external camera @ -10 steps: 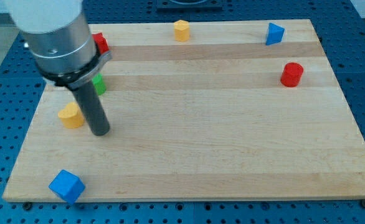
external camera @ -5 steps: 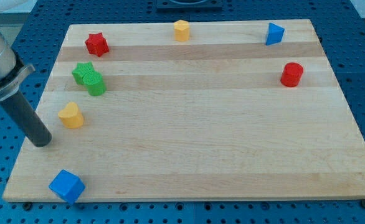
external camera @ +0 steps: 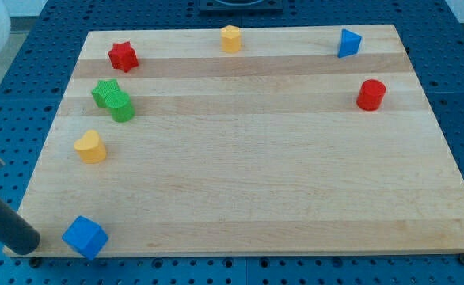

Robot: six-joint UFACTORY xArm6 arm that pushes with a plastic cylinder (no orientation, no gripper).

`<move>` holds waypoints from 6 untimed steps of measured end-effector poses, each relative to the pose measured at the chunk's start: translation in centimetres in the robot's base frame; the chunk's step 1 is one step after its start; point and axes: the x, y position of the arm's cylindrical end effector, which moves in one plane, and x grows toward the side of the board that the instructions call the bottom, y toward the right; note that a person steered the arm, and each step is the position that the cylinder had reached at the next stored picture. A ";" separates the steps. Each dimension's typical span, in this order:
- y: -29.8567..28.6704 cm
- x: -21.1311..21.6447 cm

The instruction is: Push the blue cube to the right

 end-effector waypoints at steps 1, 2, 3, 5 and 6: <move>3.5 0.0; 7.9 -0.4; 9.2 -0.4; 11.0 -3.3; 11.0 -3.8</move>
